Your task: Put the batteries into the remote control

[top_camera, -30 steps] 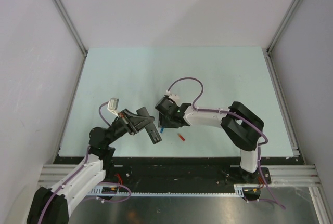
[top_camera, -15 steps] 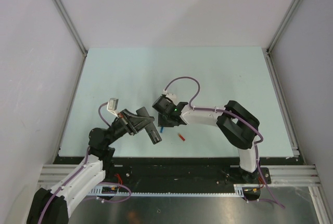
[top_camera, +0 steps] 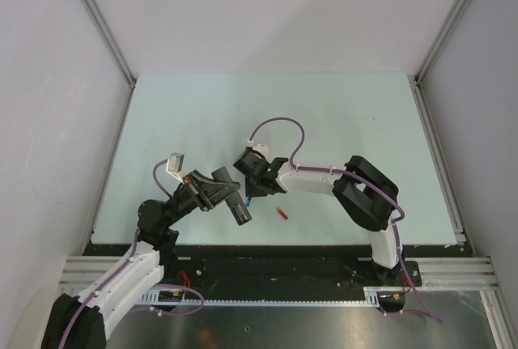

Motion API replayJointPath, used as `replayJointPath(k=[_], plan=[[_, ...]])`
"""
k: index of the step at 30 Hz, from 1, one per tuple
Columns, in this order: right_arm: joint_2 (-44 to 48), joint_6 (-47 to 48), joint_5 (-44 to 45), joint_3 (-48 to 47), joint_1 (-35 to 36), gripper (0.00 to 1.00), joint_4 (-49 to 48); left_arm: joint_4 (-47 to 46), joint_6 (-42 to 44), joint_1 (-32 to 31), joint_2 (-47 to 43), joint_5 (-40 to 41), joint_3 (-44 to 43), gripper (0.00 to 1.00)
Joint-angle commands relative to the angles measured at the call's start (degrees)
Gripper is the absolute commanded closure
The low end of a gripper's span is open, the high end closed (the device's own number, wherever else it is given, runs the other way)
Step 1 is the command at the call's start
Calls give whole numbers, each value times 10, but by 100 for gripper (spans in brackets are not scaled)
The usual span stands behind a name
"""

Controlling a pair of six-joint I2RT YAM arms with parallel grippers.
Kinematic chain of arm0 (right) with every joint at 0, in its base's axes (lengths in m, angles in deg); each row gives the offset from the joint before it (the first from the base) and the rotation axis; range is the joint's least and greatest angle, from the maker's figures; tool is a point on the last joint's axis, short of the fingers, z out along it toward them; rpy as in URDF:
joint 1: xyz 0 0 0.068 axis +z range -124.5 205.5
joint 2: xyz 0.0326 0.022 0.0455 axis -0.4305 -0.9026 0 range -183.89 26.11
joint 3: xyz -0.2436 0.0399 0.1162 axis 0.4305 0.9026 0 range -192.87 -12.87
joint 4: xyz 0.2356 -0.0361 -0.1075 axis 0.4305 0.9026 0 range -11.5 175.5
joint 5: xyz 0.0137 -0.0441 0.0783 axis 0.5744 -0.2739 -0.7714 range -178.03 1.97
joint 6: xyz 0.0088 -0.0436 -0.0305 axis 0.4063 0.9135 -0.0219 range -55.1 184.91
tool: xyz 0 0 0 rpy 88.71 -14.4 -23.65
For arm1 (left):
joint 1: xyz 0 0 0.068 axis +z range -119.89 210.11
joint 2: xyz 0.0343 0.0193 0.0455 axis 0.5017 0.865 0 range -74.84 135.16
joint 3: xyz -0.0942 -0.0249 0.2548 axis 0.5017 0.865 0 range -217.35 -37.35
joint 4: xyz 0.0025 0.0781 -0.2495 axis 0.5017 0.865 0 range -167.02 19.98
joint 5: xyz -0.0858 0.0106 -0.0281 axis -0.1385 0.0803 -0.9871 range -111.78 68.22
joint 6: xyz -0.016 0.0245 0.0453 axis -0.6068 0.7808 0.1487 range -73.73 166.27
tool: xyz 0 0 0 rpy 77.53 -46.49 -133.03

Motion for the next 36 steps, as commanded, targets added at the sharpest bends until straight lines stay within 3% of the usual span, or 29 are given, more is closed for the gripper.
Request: replayJointPath(k=[1,14,20,26,36], plan=[[-42,30,21,18,-3,76,91,-21,-4,-3,-4,8,14,100],[-24,126,36,18,-17,77,91,-21,-2,-3,7,10,14,100],[-10,159,42,18,-26,71,99,-20,1,-3,13,9,13,100],[-5,118,28,16,-32,53,105,-20,1,-3,20,6,9,100],[-12,20,6,3,-17,55,129,-20,-5,-3,17,1,8,100]])
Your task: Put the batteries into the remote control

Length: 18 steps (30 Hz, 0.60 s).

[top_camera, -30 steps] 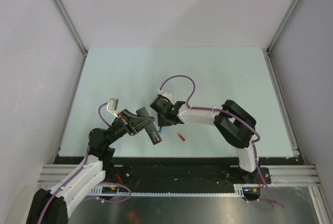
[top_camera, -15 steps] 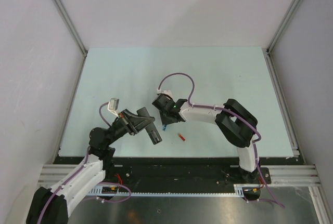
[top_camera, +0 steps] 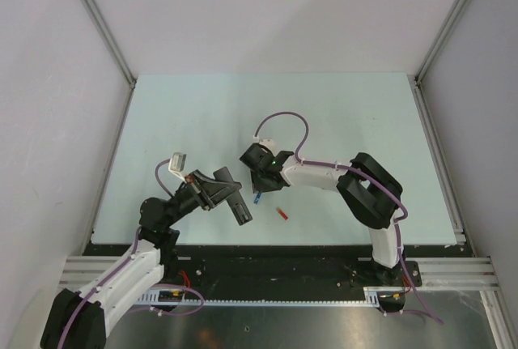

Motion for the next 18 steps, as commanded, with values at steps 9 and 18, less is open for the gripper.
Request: replayJointPath(k=[9,18], plan=[[-21,-64,-31,3,25,57,77,-20,-10,-4,-14,1,15,100],[-28,-68,-36,-4,34,63,82,-20,-12,-6,-21,0,19,100]])
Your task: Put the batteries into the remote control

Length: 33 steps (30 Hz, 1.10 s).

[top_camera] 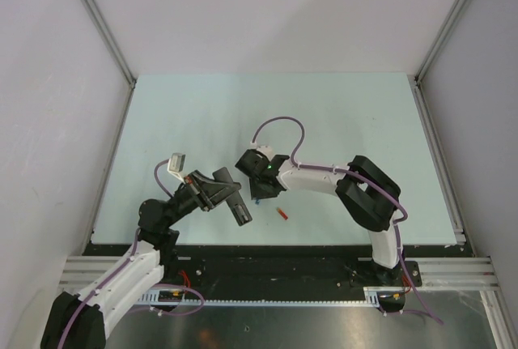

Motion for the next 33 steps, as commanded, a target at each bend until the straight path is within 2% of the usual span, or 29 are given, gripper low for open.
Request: replayJointPath(k=[1,10,14,21,33], plan=[[-30,-16,-23,3,8,65,41,-20,-8,-4,-10,2,20,100],[-50,47,-9,-12,-3,76,45,-20,-9,-5,-13,3,25,100],[-48,89,8,-15,-3,77,59,-20,-8,-5,-12,1,24,100],[-46,116,14,-16,-10,70,67,-20,-5,-5,-9,4,25,100],[-70,128,7,-46,-14,69,70,-20,-5,-5,-9,4,28,100]])
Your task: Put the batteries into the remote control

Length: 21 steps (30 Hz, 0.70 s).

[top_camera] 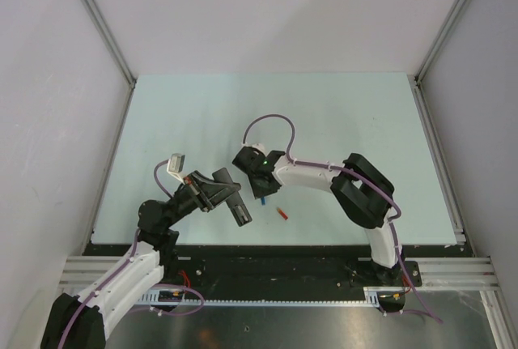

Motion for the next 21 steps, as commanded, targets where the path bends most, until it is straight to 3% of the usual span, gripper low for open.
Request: replayJointPath(k=[1,18,21], plan=[[-44,15,7,-7,-6,69,29,-21,-5,-3,-1,4,27,100],[-61,19,-8,-10,-11,71,23,-21,-3,-3,3,7,27,100],[-61,23,-12,-10,-11,75,23,-21,-3,-3,2,8,27,100]])
